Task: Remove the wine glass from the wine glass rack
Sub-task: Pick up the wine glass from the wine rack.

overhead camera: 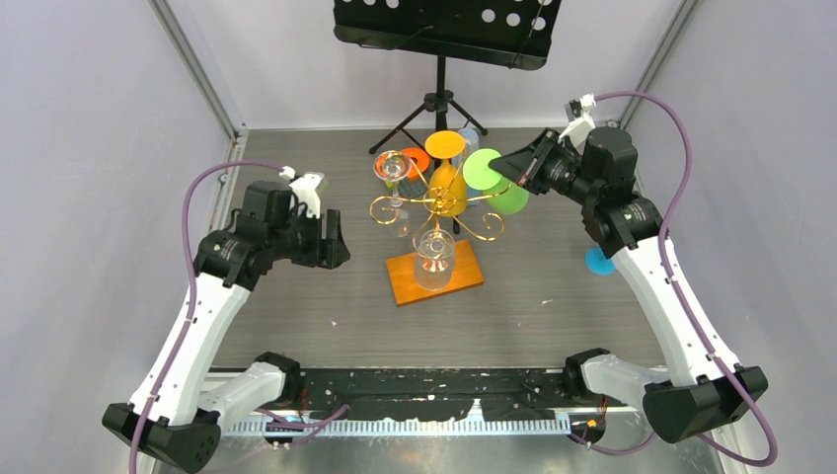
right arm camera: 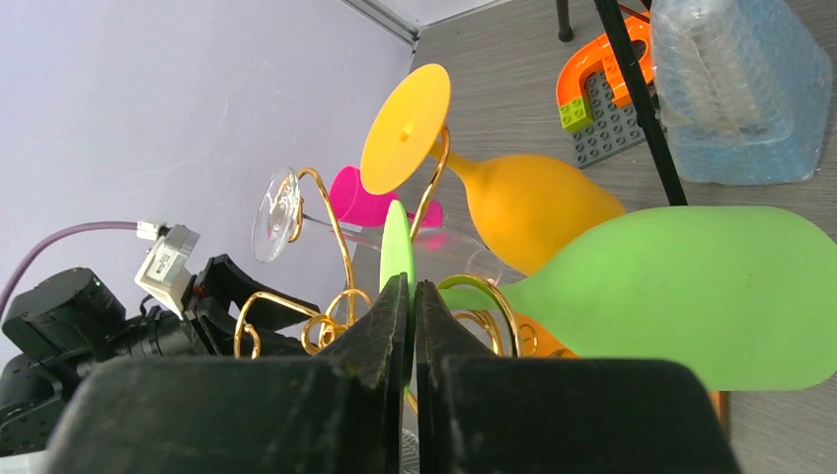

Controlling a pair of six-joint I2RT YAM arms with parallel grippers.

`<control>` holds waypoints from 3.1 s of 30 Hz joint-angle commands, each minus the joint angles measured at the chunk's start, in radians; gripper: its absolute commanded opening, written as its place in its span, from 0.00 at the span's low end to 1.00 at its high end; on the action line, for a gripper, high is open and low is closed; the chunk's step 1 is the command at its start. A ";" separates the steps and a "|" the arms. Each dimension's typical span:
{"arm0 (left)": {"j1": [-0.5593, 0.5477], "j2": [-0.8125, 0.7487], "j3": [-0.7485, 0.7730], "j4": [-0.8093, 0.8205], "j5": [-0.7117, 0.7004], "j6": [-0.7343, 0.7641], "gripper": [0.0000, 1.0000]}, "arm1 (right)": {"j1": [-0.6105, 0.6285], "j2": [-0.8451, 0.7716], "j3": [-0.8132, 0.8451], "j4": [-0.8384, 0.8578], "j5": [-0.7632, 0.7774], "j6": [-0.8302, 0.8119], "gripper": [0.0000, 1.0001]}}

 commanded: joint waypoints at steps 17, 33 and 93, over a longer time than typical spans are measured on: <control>-0.006 0.001 0.029 0.019 0.001 0.011 0.64 | -0.069 -0.143 -0.063 0.065 0.008 0.065 0.06; -0.006 0.002 0.031 0.023 -0.003 0.010 0.64 | -0.059 -0.161 -0.101 0.100 -0.092 0.075 0.06; -0.006 -0.044 0.031 -0.020 0.063 0.000 0.67 | 0.010 -0.305 -0.012 0.019 0.336 -0.117 0.06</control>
